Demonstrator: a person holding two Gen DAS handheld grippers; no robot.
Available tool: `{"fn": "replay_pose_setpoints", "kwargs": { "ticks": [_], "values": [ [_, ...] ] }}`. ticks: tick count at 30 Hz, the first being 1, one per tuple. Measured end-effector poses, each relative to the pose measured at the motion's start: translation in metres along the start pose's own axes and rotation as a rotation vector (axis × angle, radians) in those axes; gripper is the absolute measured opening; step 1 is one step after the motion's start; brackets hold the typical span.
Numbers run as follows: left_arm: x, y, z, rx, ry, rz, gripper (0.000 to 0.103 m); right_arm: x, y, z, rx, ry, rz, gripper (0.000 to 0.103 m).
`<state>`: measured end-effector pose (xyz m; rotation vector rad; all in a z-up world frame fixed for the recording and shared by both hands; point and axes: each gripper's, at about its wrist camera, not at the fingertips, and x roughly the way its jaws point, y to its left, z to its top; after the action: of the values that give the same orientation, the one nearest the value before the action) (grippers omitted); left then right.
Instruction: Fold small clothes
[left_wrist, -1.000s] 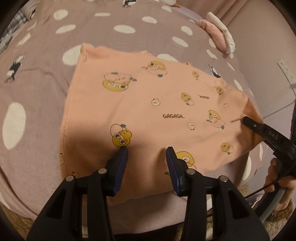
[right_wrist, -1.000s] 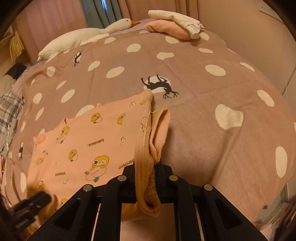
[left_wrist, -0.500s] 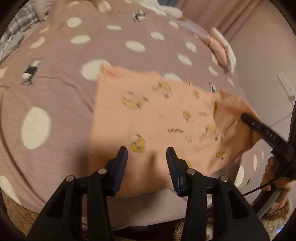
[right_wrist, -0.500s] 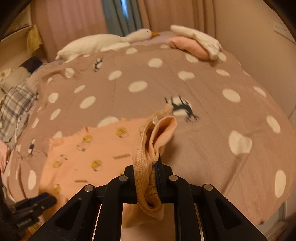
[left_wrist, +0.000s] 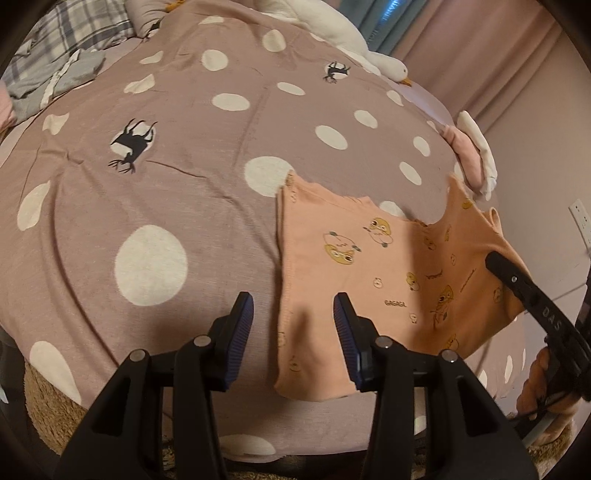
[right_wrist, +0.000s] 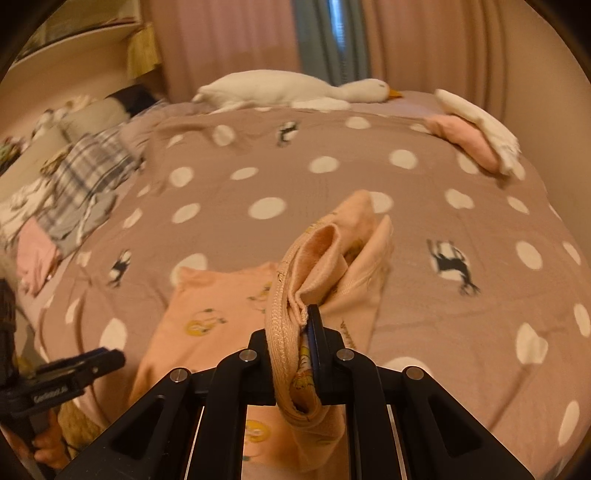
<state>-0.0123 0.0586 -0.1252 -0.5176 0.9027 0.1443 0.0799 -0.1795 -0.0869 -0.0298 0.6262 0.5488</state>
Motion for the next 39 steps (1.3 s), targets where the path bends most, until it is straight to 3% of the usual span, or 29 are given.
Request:
{"fn": "replay_pose_setpoints", "kwargs": {
  "ticks": [15, 22, 30, 33, 34, 35, 39],
  "values": [
    [0.004, 0.013, -0.001, -0.021, 0.028, 0.012, 0.046, 0.025, 0.046, -0.026, -0.106, 0.139, 0.148, 0.013],
    [0.008, 0.008, -0.002, -0.016, 0.055, -0.043, 0.054, 0.056, 0.047, -0.053, -0.095, 0.281, 0.150, 0.013],
    [0.018, -0.008, 0.006, 0.009, 0.099, -0.158, 0.064, 0.044, 0.040, -0.054, -0.079, 0.277, 0.175, 0.014],
    [0.024, -0.014, 0.010, 0.020, 0.117, -0.188, 0.068, 0.035, 0.031, -0.056, -0.046, 0.273, 0.210, 0.033],
    [0.027, -0.017, 0.012, 0.023, 0.124, -0.200, 0.071, 0.030, 0.026, -0.058, -0.031, 0.269, 0.214, 0.046],
    [0.032, -0.020, 0.015, 0.024, 0.133, -0.220, 0.074, 0.026, 0.022, -0.059, -0.021, 0.262, 0.214, 0.054],
    [0.048, -0.032, 0.019, 0.035, 0.182, -0.279, 0.075, 0.010, 0.002, -0.063, 0.015, 0.243, 0.190, 0.060]
  ]
}}
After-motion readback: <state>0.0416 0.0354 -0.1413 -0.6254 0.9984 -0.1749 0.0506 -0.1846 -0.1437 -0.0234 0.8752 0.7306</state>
